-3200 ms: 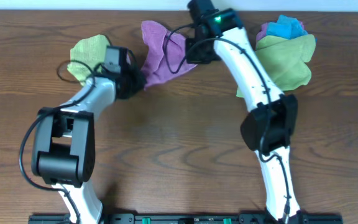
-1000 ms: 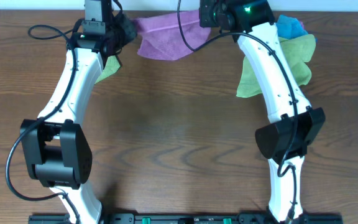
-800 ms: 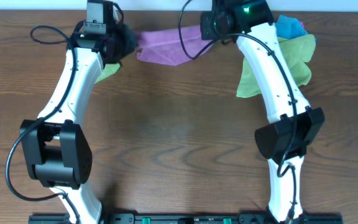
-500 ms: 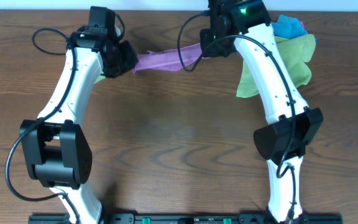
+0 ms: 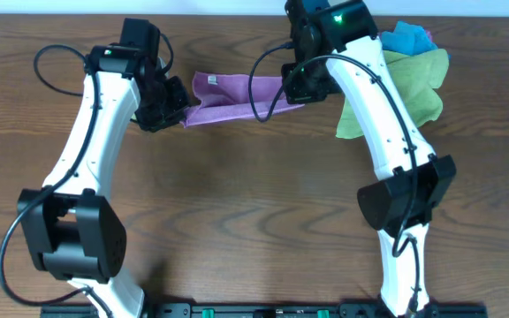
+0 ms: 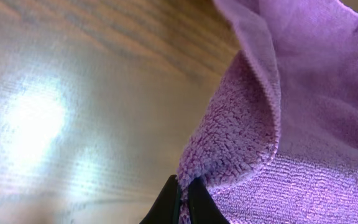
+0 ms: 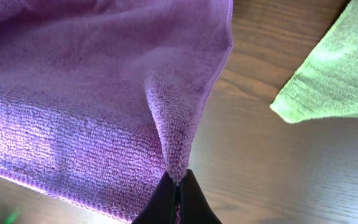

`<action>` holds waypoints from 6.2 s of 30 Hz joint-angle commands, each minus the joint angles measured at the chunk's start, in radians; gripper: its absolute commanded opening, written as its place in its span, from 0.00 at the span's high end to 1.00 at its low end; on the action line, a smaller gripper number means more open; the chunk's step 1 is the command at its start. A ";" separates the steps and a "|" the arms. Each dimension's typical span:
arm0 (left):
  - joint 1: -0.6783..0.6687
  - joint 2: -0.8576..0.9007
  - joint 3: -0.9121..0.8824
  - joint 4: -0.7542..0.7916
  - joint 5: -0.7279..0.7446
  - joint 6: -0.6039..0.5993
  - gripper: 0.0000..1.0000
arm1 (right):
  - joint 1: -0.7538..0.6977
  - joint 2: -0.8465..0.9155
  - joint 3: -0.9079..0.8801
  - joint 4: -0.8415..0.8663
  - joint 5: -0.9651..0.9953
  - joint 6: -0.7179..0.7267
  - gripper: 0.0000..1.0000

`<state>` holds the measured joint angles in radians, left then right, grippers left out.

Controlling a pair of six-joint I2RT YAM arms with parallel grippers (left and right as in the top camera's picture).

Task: Fold the cloth
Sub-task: 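Lower the stretched purple cloth flat onto the table center with both grippers, then release the cloth and move both grippers to its near edge corners, then grasp the near corners of the purple cloth with both grippers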

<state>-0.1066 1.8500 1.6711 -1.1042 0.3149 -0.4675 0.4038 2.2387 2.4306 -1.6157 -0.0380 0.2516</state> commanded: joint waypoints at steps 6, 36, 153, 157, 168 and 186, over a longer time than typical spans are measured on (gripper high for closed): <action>-0.014 -0.050 0.009 -0.070 -0.024 -0.013 0.94 | 0.023 -0.112 -0.005 -0.081 0.014 -0.028 0.99; -0.077 -0.184 -0.476 -0.024 0.023 0.019 0.94 | 0.079 -0.487 -1.123 0.544 -0.101 0.117 0.99; 0.036 -0.301 -1.062 0.696 0.282 -0.094 0.38 | 0.087 -0.935 -1.772 1.154 -0.355 0.567 0.01; 0.010 -0.301 -1.064 0.686 0.279 -0.093 0.54 | 0.087 -0.935 -1.772 1.155 -0.354 0.567 0.01; 0.003 -0.301 -1.066 0.687 0.282 -0.098 0.94 | 0.087 -0.935 -1.772 1.128 -0.352 0.562 0.01; 0.003 -0.301 -1.066 0.686 0.315 -0.117 0.94 | 0.088 -0.692 -1.773 1.217 -0.354 0.564 0.17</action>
<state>-0.1066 1.5414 0.6147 -0.4141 0.6182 -0.5789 0.4923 1.5082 0.6659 -0.4084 -0.3725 0.8078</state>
